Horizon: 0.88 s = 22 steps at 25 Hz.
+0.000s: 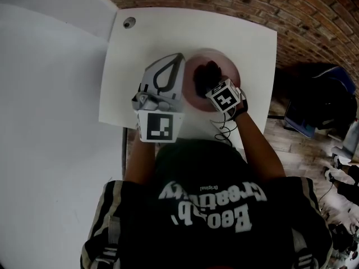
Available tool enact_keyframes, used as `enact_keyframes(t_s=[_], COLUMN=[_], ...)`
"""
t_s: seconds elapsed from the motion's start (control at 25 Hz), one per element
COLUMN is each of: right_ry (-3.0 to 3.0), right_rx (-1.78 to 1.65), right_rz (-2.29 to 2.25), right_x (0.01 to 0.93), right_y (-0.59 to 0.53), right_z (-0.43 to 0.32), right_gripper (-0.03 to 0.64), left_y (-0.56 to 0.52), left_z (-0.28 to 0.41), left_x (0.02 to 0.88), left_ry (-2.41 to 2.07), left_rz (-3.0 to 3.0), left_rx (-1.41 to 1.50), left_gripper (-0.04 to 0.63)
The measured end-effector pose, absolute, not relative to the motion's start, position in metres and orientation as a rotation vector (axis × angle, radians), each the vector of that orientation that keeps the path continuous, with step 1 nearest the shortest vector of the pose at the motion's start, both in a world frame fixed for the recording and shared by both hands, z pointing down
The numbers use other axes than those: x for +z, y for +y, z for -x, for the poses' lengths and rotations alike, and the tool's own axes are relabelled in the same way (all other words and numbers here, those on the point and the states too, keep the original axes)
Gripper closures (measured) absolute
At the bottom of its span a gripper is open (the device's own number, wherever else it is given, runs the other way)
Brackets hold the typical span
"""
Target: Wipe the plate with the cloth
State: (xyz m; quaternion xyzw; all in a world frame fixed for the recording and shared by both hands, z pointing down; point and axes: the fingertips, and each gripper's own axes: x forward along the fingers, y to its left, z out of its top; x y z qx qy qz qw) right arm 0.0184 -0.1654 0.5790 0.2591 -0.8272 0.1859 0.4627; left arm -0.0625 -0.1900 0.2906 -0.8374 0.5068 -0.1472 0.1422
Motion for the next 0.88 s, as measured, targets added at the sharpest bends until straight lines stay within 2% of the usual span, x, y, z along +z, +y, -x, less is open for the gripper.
enact_keyframes(t_s=[0.48,0.88], right_ry=[-2.106,-2.016], right_rx=[0.456,0.483], right_rz=[-0.421,-0.566], right_x=[0.58,0.579], right_y=[-0.116,-0.144], right_z=[0.032,-0.027], right_gripper=[0.543,0.541], left_y=[-0.191,-0.188], left_z=[0.062,0.053], left_x=[0.291,0.291], left_ry=[1.46,1.439], left_rz=[2.419,2.426], left_rx=[-0.422,-0.425], left_gripper=[0.597,0.597])
